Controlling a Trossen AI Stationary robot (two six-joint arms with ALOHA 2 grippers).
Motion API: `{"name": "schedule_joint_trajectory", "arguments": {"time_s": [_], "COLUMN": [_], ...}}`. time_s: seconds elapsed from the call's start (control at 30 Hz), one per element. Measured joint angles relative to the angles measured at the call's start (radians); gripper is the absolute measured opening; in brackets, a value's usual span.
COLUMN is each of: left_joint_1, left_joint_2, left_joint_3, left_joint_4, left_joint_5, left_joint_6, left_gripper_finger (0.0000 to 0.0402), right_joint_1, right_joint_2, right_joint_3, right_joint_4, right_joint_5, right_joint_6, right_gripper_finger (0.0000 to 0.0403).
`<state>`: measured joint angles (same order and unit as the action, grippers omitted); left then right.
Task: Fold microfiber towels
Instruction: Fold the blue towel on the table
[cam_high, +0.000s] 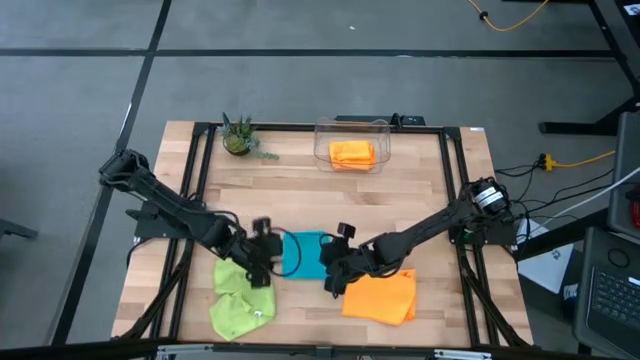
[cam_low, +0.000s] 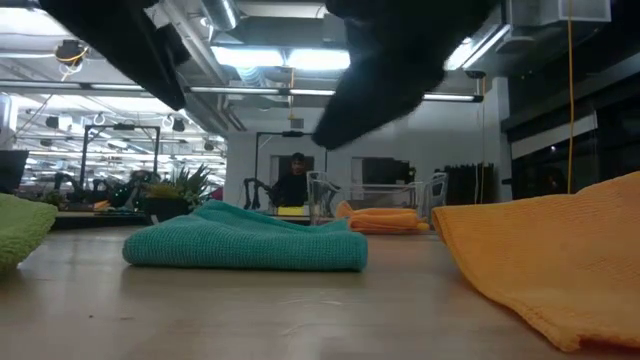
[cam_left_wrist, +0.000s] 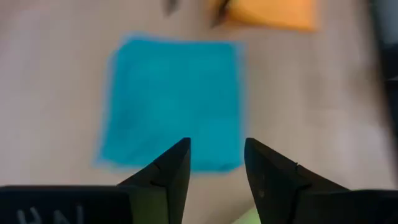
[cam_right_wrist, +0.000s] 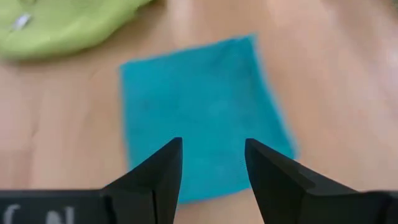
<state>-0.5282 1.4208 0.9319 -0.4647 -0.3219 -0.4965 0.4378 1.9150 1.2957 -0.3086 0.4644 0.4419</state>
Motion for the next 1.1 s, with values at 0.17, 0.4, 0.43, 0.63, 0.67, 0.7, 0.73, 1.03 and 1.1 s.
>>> {"name": "schedule_joint_trajectory", "arguments": {"time_s": [0.17,0.4,0.43,0.63,0.67,0.7,0.73,1.03,1.1], "left_joint_1": [-0.064,-0.093,-0.092,-0.057,-0.049,-0.041,-0.033,-0.005,-0.016], "left_joint_2": [0.0,0.022,0.038,0.169,0.182,0.188,0.189,0.19,0.19], "left_joint_3": [-0.198,-0.305,-0.306,-0.252,-0.243,-0.232,-0.219,-0.196,-0.197], "left_joint_4": [0.433,0.617,0.626,0.653,0.638,0.618,0.592,0.509,0.509], "left_joint_5": [0.045,0.002,-0.001,0.036,0.045,0.054,0.055,0.131,0.122], "left_joint_6": [0.127,0.168,0.176,0.219,0.219,0.219,0.219,0.159,0.178], "left_gripper_finger": [0.0143,0.0143,0.0143,0.0144,0.0146,0.0149,0.0153,0.0218,0.0223], "right_joint_1": [0.042,0.054,0.052,0.049,0.049,0.049,0.049,0.034,0.029], "right_joint_2": [0.013,0.024,0.026,0.04,0.041,0.042,0.043,0.052,0.068], "right_joint_3": [-0.098,-0.21,-0.212,-0.214,-0.214,-0.214,-0.214,-0.214,-0.214], "right_joint_4": [0.157,0.4,0.399,0.405,0.405,0.401,0.399,0.408,0.411], "right_joint_5": [-0.11,-0.127,-0.131,-0.144,-0.146,-0.146,-0.147,-0.165,-0.188], "right_joint_6": [-0.076,-0.09,-0.081,-0.104,-0.106,-0.106,-0.106,-0.118,-0.14], "right_gripper_finger": [0.0177,0.0177,0.0177,0.0177,0.0177,0.0177,0.0177,0.0177,0.0177]}}
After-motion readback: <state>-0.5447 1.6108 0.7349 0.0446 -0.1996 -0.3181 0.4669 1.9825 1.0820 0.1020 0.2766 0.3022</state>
